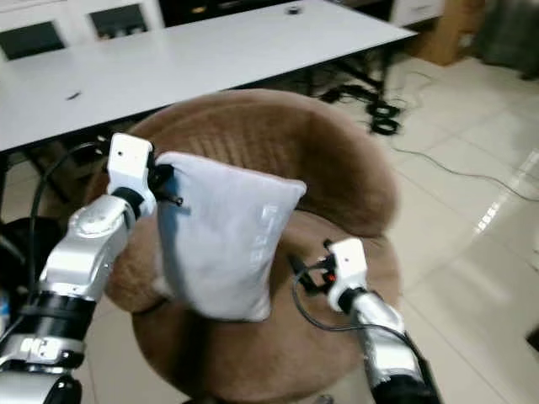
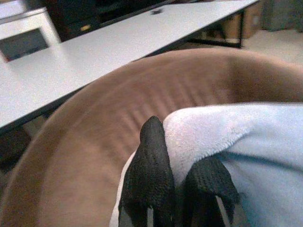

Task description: Move the pillow to the sofa

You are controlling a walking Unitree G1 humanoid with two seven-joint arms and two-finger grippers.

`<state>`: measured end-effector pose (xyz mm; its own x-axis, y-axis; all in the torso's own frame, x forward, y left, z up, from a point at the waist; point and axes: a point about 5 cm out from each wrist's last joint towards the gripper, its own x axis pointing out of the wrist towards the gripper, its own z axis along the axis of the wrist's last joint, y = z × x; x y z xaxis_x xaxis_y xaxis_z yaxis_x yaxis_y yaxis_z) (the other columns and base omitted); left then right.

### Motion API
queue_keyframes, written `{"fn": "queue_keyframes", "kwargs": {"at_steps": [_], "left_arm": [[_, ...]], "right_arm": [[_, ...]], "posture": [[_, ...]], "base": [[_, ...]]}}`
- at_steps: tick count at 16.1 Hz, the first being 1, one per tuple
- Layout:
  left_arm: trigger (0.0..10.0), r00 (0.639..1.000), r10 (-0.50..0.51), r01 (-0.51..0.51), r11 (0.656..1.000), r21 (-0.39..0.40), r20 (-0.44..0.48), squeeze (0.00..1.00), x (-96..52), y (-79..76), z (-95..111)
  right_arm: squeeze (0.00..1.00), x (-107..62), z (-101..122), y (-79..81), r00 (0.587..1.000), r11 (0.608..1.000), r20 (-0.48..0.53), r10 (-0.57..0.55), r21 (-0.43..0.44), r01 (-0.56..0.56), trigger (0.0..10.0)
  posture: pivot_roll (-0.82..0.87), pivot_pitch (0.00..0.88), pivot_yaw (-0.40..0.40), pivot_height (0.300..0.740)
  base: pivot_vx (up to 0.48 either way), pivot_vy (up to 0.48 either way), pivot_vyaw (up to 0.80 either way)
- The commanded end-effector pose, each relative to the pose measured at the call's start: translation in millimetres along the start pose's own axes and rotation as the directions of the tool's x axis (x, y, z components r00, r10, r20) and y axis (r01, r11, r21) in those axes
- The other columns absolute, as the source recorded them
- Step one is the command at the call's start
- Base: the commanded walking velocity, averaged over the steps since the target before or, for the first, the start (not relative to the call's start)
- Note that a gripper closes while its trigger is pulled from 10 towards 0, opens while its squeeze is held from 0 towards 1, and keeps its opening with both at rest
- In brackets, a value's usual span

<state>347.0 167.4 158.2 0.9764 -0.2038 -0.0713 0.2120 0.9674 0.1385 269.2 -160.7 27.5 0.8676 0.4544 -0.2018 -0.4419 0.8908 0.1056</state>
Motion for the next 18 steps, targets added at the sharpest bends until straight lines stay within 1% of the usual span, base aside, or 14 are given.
{"fn": "queue_keyframes", "kwargs": {"at_steps": [1, 6, 7, 8, 9, 10, 12, 13, 14, 16, 17, 18], "left_arm": [[10.0, 0.998, 0.008, -0.007, 1.000, -0.019, 0.069, 0.00, -0.3, 3.0, 14], [10.0, 0.998, -0.004, 0.005, 1.000, -0.018, 0.056, 0.00, -0.6, 0.9, 12], [10.0, 0.999, 0.006, -0.006, 1.000, 0.003, 0.048, 0.00, -0.7, 2.0, 12], [10.0, 0.995, 0.092, -0.095, 0.993, 0.076, 0.044, 0.00, -0.6, 9.3, 11], [10.0, 0.996, 0.073, -0.078, 0.993, 0.090, 0.053, 1.00, -0.7, 8.0, 11], [10.0, 0.998, 0.022, -0.026, 0.996, 0.090, 0.052, 1.00, -1.5, 3.0, 10], [10.0, 0.999, -0.004, 0.000, 0.996, 0.087, 0.049, 1.00, -2.6, -1.6, 9], [10.0, 0.999, 0.008, -0.011, 0.998, 0.069, 0.046, 1.00, -2.4, -1.7, 8], [10.0, 0.999, 0.020, -0.023, 0.997, 0.069, 0.046, 1.00, -2.2, -0.9, 8], [10.0, 0.999, 0.023, -0.026, 0.997, 0.066, 0.045, 1.00, -2.2, -0.5, 8], [10.0, 0.999, 0.021, -0.023, 0.999, 0.041, 0.036, 1.00, -2.3, -0.1, 7], [10.0, 0.999, 0.022, -0.023, 0.999, 0.042, 0.035, 1.00, -2.4, 0.0, 7]], "right_arm": [[0.00, -1.0, -1, 1.1, 1.000, 1.000, -0.017, 0.004, -0.008, -0.004, 10.0], [0.00, -0.9, 0, 1.5, 1.000, 1.000, -0.031, 0.003, -0.008, -0.003, 10.0], [0.00, -0.9, -2, 1.0, 0.999, 1.000, -0.038, 0.002, -0.006, -0.002, 10.0], [0.00, -1.2, -4, 1.2, 0.999, 1.000, -0.044, 0.002, -0.006, -0.003, 10.0], [0.00, -1.5, -5, 1.6, 0.999, 1.000, -0.049, 0.004, -0.005, -0.004, 10.0], [0.00, -1.5, -6, 1.6, 0.999, 1.000, -0.054, 0.004, -0.004, -0.005, 10.0], [0.00, -1.3, -8, 0.9, 0.998, 1.000, -0.063, 0.004, -0.003, -0.004, 10.0], [0.00, -0.8, -9, 0.4, 0.997, 1.000, -0.071, 0.002, -0.002, -0.002, 10.0], [0.00, -0.6, -10, 0.5, 0.997, 1.000, -0.075, 0.003, -0.001, -0.003, 10.0], [0.00, -0.3, -11, 0.6, 0.997, 1.000, -0.081, 0.003, -0.001, -0.003, 10.0], [0.00, -0.6, -13, -0.1, 0.996, 1.000, -0.087, 0.001, -0.001, -0.001, 10.0], [0.00, -0.8, -14, -0.4, 0.996, 1.000, -0.089, 0.000, -0.001, 0.000, 10.0]], "posture": [[-0.06, 0.000, 0.093, 0.740], [-0.06, 0.000, 0.092, 0.740], [-0.06, 0.000, 0.092, 0.740], [-0.06, 0.000, 0.092, 0.740], [-0.06, 0.000, 0.092, 0.740], [-0.06, 0.000, 0.092, 0.740], [-0.06, 0.000, 0.094, 0.740], [-0.06, 0.000, 0.094, 0.740], [-0.06, 0.000, 0.094, 0.740], [-0.06, 0.000, 0.093, 0.740], [-0.06, 0.000, 0.093, 0.740], [-0.06, 0.000, 0.093, 0.740]], "base": [[0.000, 0.000, 0.00], [0.000, 0.000, 0.00], [0.000, 0.000, 0.00], [0.000, 0.000, 0.00], [0.000, 0.000, 0.00], [0.000, 0.000, 0.00], [0.000, 0.000, 0.00], [0.000, 0.000, 0.00], [0.000, 0.000, 0.00], [0.000, 0.000, 0.00], [0.000, 0.000, 0.00], [0.000, 0.000, 0.00]]}}
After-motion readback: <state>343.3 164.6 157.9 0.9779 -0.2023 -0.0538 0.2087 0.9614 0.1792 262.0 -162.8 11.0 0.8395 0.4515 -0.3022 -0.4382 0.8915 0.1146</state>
